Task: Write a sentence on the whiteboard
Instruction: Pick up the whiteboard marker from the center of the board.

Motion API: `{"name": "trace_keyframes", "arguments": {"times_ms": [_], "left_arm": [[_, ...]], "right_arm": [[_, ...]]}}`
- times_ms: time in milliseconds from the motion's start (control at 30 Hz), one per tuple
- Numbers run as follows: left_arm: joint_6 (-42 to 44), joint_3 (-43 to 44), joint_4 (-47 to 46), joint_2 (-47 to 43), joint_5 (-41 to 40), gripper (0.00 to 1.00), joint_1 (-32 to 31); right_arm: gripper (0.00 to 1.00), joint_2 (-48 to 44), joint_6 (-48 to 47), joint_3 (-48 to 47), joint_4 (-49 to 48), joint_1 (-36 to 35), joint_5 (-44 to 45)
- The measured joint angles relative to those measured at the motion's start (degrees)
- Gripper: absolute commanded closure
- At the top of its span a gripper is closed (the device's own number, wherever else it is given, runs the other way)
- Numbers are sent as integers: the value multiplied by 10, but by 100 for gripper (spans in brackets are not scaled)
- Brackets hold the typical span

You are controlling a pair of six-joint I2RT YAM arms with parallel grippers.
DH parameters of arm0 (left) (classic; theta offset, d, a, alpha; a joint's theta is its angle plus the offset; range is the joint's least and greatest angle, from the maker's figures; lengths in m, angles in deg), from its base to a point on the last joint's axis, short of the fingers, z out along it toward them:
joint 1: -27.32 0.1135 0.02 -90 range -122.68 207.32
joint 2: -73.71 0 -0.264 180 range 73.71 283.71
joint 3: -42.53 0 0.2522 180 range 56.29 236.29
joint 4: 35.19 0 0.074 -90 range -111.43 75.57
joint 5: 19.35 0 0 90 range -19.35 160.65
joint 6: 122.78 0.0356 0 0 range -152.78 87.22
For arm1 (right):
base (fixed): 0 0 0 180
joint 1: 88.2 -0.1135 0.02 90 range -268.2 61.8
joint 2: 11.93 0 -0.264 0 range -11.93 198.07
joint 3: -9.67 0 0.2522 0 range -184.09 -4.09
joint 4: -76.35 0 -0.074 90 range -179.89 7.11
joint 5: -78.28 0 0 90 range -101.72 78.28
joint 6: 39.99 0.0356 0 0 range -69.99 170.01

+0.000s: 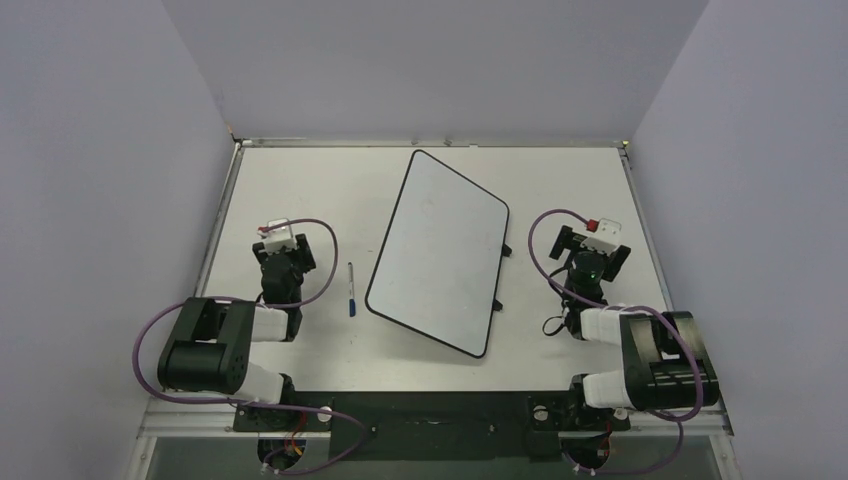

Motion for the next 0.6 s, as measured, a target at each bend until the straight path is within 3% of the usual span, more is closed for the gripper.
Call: {"name": "trace_keyframes", "arguments": {"times_ms": [100,167,233,267,333,433,600], "left_arm": [[9,2,24,-18,-6,42,-7],[12,19,90,-57,-20,42,-19],[3,79,204,-105,-37,33,-29],[-5,107,241,-120,-41,23,-31],[-45,183,333,-155,-49,20,-33],[-137,247,404,-200,-41,22,-28],[-242,256,532,-229,7,27,-7]], "right_arm": [[0,-22,-11,-27,66,-33,42],[0,-38,-25,-77,123,-66,65],[0,-66,-32,-124,166,-91,71],[0,-87,-23,-143,188,-102,70],[0,-132,23,-183,228,-107,66],[0,-174,114,-240,286,-92,50],[0,-169,217,-354,442,-68,26]]}}
